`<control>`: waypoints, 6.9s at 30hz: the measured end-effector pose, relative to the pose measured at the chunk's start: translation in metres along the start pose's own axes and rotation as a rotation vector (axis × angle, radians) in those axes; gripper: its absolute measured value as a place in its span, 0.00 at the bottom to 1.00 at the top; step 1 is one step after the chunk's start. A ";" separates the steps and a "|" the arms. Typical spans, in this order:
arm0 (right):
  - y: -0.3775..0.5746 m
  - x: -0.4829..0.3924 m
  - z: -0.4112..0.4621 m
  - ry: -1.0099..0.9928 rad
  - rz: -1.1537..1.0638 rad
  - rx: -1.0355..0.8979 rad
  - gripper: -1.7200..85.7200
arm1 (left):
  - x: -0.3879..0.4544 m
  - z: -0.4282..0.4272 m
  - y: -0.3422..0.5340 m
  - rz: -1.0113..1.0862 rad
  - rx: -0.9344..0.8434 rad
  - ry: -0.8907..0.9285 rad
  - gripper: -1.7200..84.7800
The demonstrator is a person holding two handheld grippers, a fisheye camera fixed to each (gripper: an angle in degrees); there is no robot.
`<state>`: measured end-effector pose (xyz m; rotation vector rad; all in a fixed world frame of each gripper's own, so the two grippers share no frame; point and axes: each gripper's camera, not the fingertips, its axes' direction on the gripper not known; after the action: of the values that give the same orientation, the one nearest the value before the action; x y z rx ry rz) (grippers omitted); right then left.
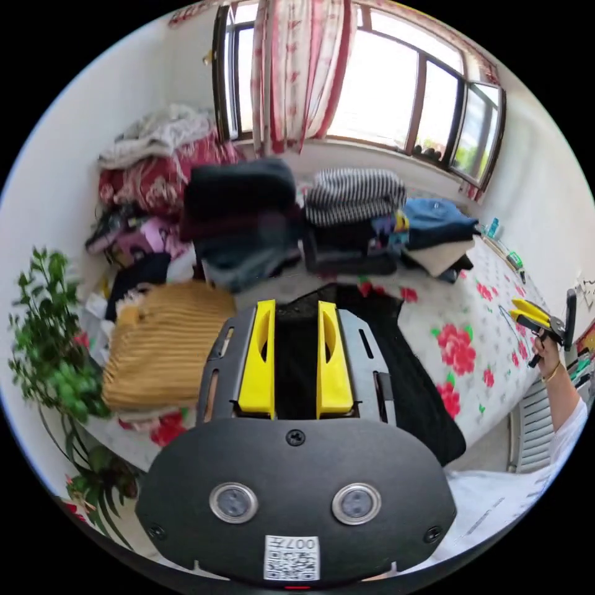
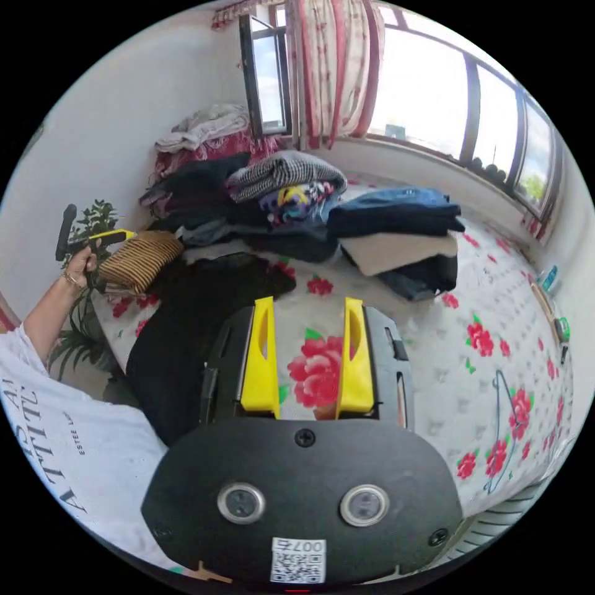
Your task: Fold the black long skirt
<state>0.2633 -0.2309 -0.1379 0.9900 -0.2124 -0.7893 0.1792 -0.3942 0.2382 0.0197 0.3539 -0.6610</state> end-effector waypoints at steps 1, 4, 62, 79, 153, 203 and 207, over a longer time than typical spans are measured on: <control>0.040 0.003 0.029 -0.044 0.031 -0.092 0.15 | -0.003 0.031 0.047 -0.008 -0.078 0.040 0.14; 0.120 -0.005 0.075 -0.196 0.131 -0.279 0.16 | 0.001 0.087 0.164 -0.081 -0.285 0.112 0.14; 0.095 0.019 -0.291 -0.812 0.232 0.085 0.02 | -0.164 -0.362 0.220 -0.148 0.026 1.008 0.01; -0.154 0.017 -0.435 -0.873 0.225 0.560 0.02 | -0.238 -0.566 -0.111 -0.102 0.503 1.184 0.01; 0.106 -0.041 -0.410 -0.665 0.328 0.075 0.02 | -0.058 -0.391 0.148 -0.215 -0.256 0.894 0.01; 0.052 0.033 -0.276 -0.186 0.485 -0.038 0.12 | -0.238 -0.131 0.152 -0.501 -0.449 0.604 0.12; -0.012 -0.065 -0.266 -0.111 0.013 -0.183 0.11 | -0.255 -0.135 0.162 -0.509 -0.433 0.613 0.12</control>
<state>0.3438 -0.0129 -0.2834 0.7728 -0.2380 -0.8375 0.0475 -0.0958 0.1797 -0.2948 1.1121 -1.0659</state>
